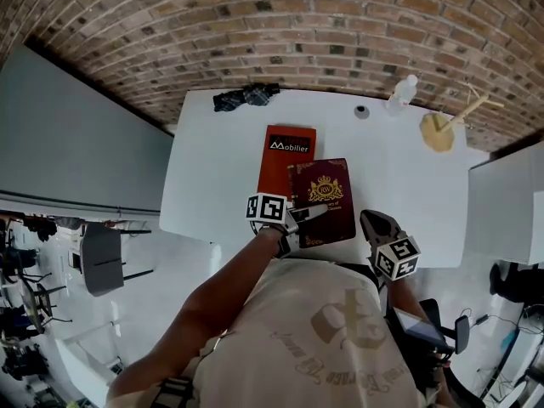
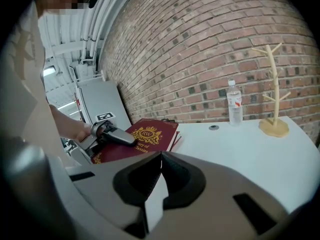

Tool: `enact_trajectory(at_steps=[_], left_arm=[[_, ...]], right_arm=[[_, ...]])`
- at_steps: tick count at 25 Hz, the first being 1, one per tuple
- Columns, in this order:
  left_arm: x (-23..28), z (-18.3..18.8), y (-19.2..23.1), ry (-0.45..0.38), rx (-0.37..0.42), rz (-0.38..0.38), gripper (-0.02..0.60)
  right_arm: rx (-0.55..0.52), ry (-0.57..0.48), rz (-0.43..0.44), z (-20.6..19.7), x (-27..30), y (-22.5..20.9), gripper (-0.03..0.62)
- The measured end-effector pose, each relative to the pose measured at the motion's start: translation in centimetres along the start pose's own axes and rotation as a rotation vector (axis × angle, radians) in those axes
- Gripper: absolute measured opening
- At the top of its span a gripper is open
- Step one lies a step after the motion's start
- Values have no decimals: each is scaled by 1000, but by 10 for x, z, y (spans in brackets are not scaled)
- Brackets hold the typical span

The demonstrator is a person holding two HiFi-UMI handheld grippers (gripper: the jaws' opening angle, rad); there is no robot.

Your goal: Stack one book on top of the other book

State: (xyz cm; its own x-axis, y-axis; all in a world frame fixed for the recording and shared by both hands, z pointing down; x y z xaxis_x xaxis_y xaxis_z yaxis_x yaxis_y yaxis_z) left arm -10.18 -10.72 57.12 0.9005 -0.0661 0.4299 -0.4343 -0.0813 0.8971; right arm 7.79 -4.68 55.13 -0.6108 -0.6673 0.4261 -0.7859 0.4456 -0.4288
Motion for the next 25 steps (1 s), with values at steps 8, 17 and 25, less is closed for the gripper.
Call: enact_trajectory(at_steps=[8,17,25], left_arm=[[-34,7,16,16,-15,-37,236],[-73,23,33,32,-5,-24,236],[-104,43,45,41,28,3,236]], right_arm=[[17,-10,-41,7,16,25,21],[-13,5,-64,11,43,52,21],[9,-11,-67,11,63,78,21]])
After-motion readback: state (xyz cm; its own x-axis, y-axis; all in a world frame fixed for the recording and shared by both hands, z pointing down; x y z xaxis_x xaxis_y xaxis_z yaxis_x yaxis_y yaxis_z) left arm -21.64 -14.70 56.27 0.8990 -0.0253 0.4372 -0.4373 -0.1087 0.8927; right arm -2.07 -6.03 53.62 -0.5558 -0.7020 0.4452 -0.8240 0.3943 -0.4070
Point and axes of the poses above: the fingertips, and each gripper's own axes: x forward along the fingers, y to its left, z out of its top, the point moved 5 cm from there along -x, backward along the fingers, and after that the axes turned 3 degrees about y, right-handed, at the moved point
